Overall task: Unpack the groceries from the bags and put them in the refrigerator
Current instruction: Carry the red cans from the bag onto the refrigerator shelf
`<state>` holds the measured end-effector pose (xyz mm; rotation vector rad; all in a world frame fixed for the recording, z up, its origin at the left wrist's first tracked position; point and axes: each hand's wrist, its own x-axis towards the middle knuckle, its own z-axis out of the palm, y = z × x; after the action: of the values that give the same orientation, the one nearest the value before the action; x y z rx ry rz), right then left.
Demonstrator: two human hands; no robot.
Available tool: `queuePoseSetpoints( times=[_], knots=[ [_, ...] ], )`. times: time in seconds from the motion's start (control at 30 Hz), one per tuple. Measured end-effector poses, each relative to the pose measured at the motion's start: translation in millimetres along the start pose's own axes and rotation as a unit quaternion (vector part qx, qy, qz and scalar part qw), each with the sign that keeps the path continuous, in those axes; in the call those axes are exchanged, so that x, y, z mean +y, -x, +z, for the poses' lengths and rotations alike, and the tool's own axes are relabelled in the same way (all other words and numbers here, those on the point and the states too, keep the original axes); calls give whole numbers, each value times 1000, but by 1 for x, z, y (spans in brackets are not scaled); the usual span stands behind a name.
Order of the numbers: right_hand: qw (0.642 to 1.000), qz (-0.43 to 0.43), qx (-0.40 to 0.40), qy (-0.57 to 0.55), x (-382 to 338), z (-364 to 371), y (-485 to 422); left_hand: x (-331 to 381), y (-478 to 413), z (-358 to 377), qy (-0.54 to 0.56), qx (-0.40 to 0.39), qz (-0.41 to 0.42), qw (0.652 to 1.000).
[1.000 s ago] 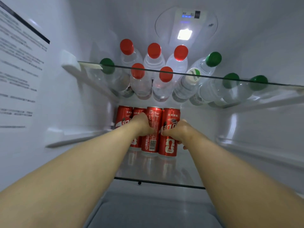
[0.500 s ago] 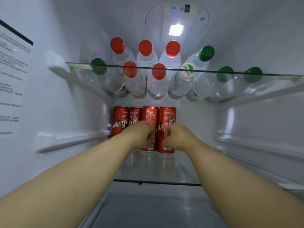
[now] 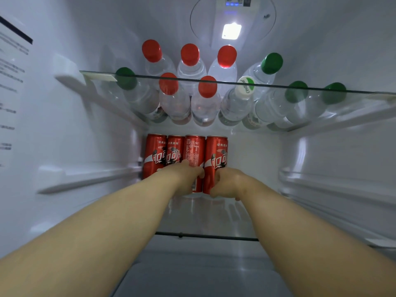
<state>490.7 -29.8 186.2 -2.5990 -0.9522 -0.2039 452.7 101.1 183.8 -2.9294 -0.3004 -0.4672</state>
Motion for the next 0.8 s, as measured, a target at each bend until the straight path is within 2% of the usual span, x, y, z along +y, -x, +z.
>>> queuePoseSetpoints(
  times=[0.8],
  knots=[
    [997,15,-76,-17,3,5,-16,-7,-15,8,-85,-60,-17,994]
  ],
)
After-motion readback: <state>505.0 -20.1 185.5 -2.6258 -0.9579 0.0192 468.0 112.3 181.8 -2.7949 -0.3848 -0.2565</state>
